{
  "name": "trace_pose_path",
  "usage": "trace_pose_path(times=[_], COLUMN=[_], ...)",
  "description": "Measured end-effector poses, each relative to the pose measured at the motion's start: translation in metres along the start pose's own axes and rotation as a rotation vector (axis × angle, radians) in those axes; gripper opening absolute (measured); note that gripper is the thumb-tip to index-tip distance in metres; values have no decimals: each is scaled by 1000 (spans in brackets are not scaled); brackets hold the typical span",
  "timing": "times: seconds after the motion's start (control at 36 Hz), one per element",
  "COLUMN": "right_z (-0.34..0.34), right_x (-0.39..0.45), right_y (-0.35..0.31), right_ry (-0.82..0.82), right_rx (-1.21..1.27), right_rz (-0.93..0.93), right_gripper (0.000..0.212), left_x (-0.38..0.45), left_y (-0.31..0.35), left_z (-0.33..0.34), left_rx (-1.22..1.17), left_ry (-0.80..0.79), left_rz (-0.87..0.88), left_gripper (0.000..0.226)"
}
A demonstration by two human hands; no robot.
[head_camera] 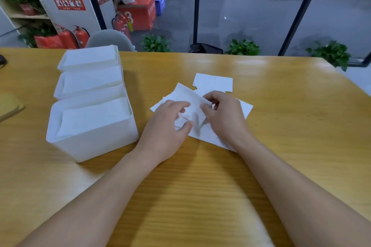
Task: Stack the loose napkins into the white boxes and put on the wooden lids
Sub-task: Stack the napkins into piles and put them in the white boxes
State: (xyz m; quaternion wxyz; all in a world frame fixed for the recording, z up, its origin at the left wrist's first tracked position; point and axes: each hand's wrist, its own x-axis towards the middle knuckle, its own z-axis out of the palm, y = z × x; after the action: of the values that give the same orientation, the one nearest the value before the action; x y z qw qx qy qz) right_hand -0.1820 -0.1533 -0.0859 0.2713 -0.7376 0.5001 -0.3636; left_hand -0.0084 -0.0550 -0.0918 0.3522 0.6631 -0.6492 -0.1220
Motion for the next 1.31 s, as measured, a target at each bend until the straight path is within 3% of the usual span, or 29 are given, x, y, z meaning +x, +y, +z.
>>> trace_pose_path(times=[0.08, 0.19, 0.28, 0.39, 0.44, 0.69, 0.81, 0.94, 1.06, 1.14, 1.25, 1.31], right_z=[-14, -38, -50, -62, -68, -82, -83, -80, -75, -74, -71, -69], right_x=[-8, -33, -51, -67, -70, -71, -70, -71, -75, -75, -73, -73], right_y=[-9, -25, -29, -25, -21, -7, -2, 4, 4, 4, 6, 6], right_ry=[-8, -162, -227, -272, -277, -406, -512, -508, -495, -454, -357, -345], right_rx=[53, 245, 358, 459, 477, 298, 110, -33, -155, -161, -184, -171], right_rz=[-27, -88, -115, -68, -49, 24, 33, -10, -58, -59, -107, -115], right_gripper=[10, 16, 15, 11, 10, 13, 7, 8, 13, 17, 23, 20], left_x=[-1, -5, -8, -12, -15, -24, -24, -25, -25, -25, -21, -15], left_y=[3, 11, 17, 21, 22, 28, 24, 20, 18, 17, 16, 11], left_z=[-7, -16, -20, -27, -29, -31, -34, -38, -36, -34, -24, -19], left_rx=[-54, -116, -161, -303, -405, -521, -377, -144, 25, 87, 153, 188], left_ry=[101, 160, 131, 16, -12, -280, -378, -513, -455, -311, -34, 28], left_rz=[-1, 24, 48, 52, 55, -82, -140, -138, -145, -132, -105, -83], left_gripper=[54, 61, 48, 12, 12, 9, 11, 15, 25, 34, 22, 15])
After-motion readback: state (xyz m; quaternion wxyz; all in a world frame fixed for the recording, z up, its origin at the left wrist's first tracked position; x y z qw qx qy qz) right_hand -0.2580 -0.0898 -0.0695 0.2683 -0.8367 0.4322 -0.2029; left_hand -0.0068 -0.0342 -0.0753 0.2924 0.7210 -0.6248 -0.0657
